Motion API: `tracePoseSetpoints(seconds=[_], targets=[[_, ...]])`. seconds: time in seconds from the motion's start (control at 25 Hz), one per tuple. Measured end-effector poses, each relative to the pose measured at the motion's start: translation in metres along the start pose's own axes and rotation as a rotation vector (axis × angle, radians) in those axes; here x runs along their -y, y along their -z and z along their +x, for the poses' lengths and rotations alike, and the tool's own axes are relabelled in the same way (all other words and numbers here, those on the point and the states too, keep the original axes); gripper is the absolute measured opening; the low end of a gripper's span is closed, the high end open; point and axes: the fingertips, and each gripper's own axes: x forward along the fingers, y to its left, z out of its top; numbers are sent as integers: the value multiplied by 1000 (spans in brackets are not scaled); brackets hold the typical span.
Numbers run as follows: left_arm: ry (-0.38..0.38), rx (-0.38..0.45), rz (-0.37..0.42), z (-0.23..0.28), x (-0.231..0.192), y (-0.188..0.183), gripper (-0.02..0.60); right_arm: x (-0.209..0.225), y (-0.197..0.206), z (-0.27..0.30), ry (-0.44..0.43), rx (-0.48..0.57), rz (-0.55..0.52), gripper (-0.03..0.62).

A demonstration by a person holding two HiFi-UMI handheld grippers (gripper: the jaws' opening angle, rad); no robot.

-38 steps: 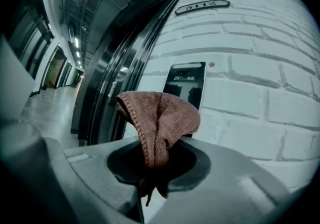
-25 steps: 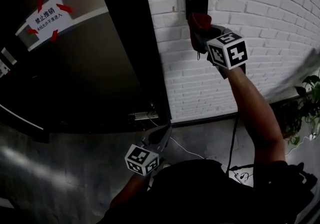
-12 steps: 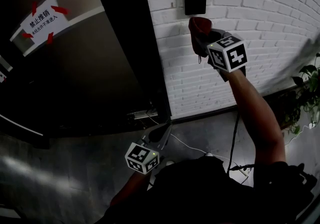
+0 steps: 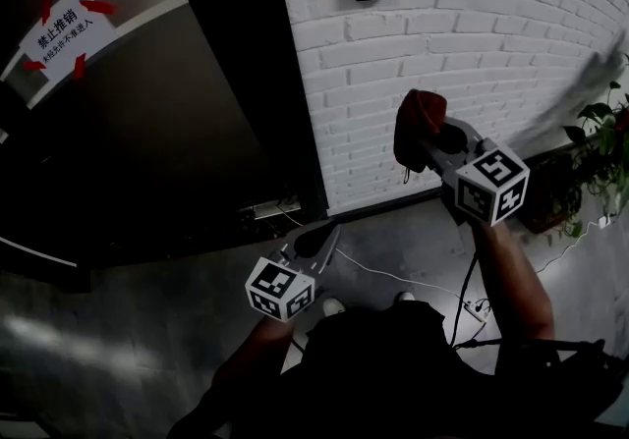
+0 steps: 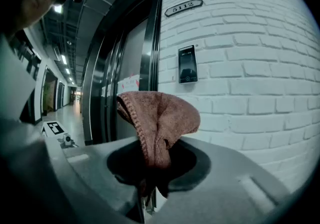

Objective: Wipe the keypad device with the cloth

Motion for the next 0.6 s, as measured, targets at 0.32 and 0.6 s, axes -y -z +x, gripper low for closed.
tracePoseSetpoints(seconds=[0.32,0.6], targets=[[-77,32,-4,11,51,5,17,-30,67,-99,-91,6,44,69],[-147,61,-26,31,122,17,17,-21,104,-175,-101,-4,79,67]])
